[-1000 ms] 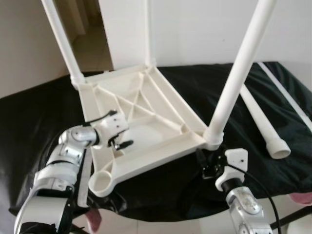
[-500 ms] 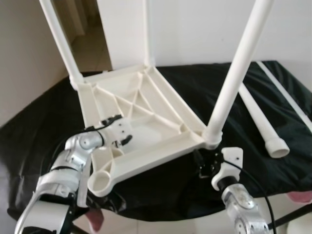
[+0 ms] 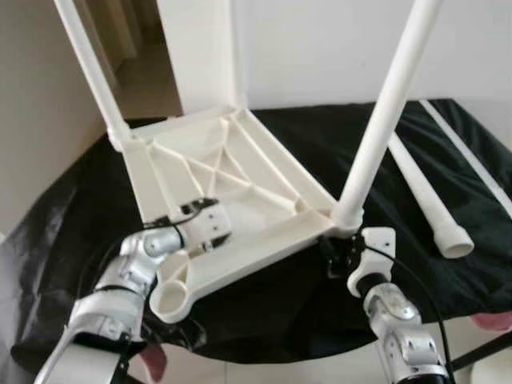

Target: Building children table

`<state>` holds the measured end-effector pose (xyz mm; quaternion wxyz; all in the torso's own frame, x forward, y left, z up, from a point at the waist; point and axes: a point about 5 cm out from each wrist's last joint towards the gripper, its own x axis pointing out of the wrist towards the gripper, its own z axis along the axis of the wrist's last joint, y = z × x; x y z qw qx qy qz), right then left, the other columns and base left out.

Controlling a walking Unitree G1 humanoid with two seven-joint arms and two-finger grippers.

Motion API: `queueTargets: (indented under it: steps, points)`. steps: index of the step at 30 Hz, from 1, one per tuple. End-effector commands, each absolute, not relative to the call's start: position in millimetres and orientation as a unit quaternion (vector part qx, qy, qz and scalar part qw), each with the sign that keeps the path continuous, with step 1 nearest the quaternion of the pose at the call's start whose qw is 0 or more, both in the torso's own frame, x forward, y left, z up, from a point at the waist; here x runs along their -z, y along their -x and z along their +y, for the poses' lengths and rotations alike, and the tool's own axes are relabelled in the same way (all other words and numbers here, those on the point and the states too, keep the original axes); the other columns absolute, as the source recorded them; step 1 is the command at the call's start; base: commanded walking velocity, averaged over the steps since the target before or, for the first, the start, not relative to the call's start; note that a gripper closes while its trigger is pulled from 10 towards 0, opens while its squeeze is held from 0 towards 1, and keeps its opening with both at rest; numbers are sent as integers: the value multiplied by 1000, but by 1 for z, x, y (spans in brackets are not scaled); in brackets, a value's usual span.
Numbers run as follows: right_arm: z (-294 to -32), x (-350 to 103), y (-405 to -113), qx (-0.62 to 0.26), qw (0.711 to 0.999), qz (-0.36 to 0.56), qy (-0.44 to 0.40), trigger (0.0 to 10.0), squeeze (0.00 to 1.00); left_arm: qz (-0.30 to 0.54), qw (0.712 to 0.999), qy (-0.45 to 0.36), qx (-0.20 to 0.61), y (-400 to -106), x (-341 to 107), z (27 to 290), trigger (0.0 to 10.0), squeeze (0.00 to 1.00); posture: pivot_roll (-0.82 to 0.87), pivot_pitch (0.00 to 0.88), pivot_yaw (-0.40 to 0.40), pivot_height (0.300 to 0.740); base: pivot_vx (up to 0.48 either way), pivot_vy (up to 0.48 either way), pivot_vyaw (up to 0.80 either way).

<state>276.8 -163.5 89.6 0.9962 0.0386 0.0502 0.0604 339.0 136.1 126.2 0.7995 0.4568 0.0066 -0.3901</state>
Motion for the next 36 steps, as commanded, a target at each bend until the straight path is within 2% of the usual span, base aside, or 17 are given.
queueTargets:
  steps: [1, 5, 13, 18, 21, 24, 25, 28, 30, 32, 33, 36]
  points:
    - [-163, -89, -280, -64, 996, 53, -32, 10000, 0, 65, 767, -449, 454, -323, -99, 135, 10000, 0, -71, 21, 48, 740, 0, 0, 0]
    - [-168, -87, -287, -61, 996, 56, -27, 10000, 0, 81, 756, -409, 505, -306, -91, 126, 10000, 0, -64, 14, 47, 740, 0, 0, 0]
    - [-174, -86, -291, -55, 997, 59, -22, 10000, 0, 94, 737, -386, 547, -289, -83, 116, 10000, 0, -58, 1, 52, 740, 0, 0, 0]
    - [-177, -86, -294, -52, 997, 57, -21, 10000, 0, 84, 745, -362, 554, -287, -88, 108, 10000, 0, -57, 0, 55, 740, 0, 0, 0]
    - [-182, -87, -299, -43, 998, 51, -16, 10000, 0, 60, 752, -319, 574, -282, -101, 91, 10000, 0, -59, 0, 61, 740, 0, 0, 0]
    - [-184, -88, -302, -38, 998, 47, -16, 10000, 0, 48, 753, -308, 579, -279, -106, 85, 10000, 0, -57, 0, 60, 740, 0, 0, 0]
    - [-189, -92, -306, -25, 999, 35, -26, 10000, 0, 20, 762, -271, 588, -277, -121, 69, 10000, 0, -57, 0, 62, 740, 0, 0, 0]
    - [-189, -94, -308, -24, 999, 29, -33, 10000, 0, -5, 778, -241, 581, -279, -135, 58, 10000, 0, -56, 0, 62, 740, 0, 0, 0]
    - [-188, -94, -308, -25, 999, 28, -34, 10000, 0, -10, 783, -231, 577, -281, -138, 57, 10000, 0, -56, 0, 62, 740, 0, 0, 0]
    - [-186, -93, -307, -30, 999, 25, -29, 10000, 0, -29, 807, -219, 547, -291, -150, 57, 10000, 0, -57, 0, 64, 740, 0, 0, 0]
    - [-186, -93, -307, -30, 999, 25, -29, 10000, 0, -29, 807, -219, 547, -291, -150, 57, 10000, 0, -57, 0, 64, 740, 0, 0, 0]
    - [-187, -93, -306, -28, 999, 22, -29, 10000, 0, -53, 834, -222, 502, -305, -160, 63, 10000, 0, -59, 0, 66, 740, 0, 0, 0]
